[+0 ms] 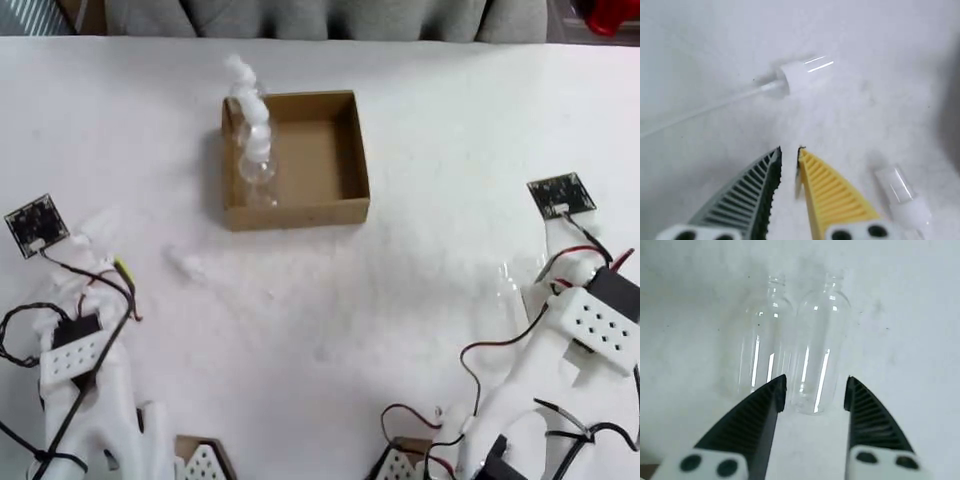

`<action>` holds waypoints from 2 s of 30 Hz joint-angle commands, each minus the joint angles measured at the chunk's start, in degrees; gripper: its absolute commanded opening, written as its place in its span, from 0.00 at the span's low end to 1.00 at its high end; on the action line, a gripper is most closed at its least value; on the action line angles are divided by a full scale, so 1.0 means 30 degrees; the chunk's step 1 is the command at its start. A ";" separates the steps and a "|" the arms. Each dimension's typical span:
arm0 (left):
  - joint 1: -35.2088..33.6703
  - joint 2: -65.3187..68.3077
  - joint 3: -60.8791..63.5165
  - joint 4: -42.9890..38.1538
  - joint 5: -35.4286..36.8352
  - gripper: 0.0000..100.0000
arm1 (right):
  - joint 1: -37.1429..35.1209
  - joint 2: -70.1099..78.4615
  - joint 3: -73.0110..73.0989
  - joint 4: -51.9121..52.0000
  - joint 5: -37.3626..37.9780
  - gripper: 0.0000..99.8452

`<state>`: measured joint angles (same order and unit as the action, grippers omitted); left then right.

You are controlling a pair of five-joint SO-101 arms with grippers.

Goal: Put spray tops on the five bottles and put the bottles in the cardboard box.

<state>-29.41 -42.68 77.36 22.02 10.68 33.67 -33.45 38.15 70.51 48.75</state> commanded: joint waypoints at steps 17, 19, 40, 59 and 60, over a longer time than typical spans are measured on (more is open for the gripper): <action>-0.0073 0.0073 -0.0088 -0.0440 0.0088 0.07 | 0.0044 0.8366 -0.5861 -0.1538 -0.1875 0.23; -0.0073 0.0073 -0.0088 -0.0440 0.0088 0.07 | -0.0073 0.9304 -0.6359 -0.1568 -0.1934 0.23; -0.0073 0.0073 -0.0117 -0.0440 0.0088 0.07 | -0.0161 1.3846 -0.7912 -0.1451 -0.2432 0.23; -0.0073 0.0073 -0.0117 -0.0440 0.0088 0.07 | 0.0073 1.3846 -0.7941 -0.1568 -0.5890 0.23; -0.0073 0.0073 -0.0117 -0.0440 0.0088 0.07 | 0.0073 1.3846 -0.7941 -0.1568 -0.5832 0.22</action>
<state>-29.41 -42.68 77.36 22.02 10.68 33.49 8.75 16.79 66.46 29.49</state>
